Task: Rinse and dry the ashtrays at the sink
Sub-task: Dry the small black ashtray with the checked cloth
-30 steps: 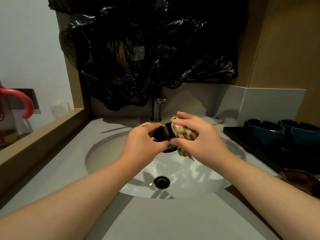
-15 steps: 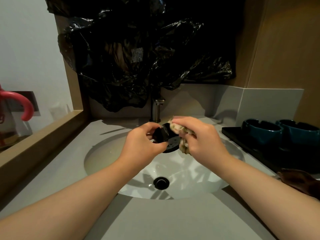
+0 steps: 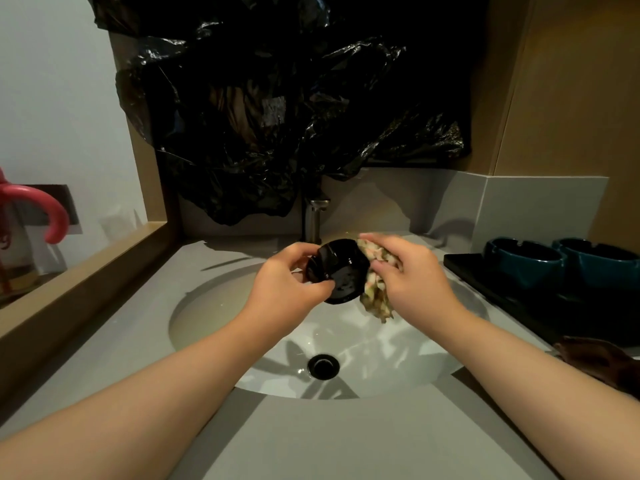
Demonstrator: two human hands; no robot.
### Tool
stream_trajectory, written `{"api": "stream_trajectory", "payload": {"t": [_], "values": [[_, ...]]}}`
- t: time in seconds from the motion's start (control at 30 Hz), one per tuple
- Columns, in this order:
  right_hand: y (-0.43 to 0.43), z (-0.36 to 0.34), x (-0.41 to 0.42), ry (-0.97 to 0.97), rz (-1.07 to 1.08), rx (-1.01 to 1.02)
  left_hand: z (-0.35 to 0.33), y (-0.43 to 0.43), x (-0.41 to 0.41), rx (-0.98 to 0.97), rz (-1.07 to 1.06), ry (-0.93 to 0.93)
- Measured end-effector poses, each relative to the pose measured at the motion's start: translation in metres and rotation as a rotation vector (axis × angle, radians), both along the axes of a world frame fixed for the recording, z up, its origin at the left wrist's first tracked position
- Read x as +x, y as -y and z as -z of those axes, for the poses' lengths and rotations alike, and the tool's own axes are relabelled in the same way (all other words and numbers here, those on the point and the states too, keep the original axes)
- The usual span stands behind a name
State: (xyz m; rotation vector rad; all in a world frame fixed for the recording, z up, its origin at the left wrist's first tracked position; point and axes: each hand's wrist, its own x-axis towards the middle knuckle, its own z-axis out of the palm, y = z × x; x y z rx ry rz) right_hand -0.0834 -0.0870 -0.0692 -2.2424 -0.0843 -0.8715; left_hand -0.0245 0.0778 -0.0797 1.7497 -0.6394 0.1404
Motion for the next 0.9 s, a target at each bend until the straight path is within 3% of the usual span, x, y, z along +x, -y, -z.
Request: {"api": "stream_trajectory", "payload": {"t": [0.1,0.23,0.3,0.53,0.6,0.77,0.9], "values": [[0.003,0.001,0.001,-0.05,0.006,0.033,0.0,-0.001,0.001,0.024,-0.001,0.001],[-0.01,-0.004,-0.005,0.107,-0.064,-0.269,0.002,0.003,-0.001,0.055,0.016,0.021],[-0.009,-0.003,-0.004,0.128,-0.08,-0.297,0.002,0.003,-0.002,0.013,0.006,0.009],[0.009,-0.008,-0.002,-0.117,-0.128,0.315,0.001,0.005,0.001,-0.118,0.044,-0.167],[0.01,-0.009,-0.002,-0.171,-0.152,0.392,0.002,0.005,0.002,-0.098,0.083,-0.203],[0.013,-0.012,-0.002,-0.2,-0.07,0.196,0.006,0.004,0.001,0.14,0.078,-0.178],[0.006,-0.014,-0.003,-0.265,-0.024,-0.143,0.006,0.005,0.0,0.233,0.008,-0.062]]}}
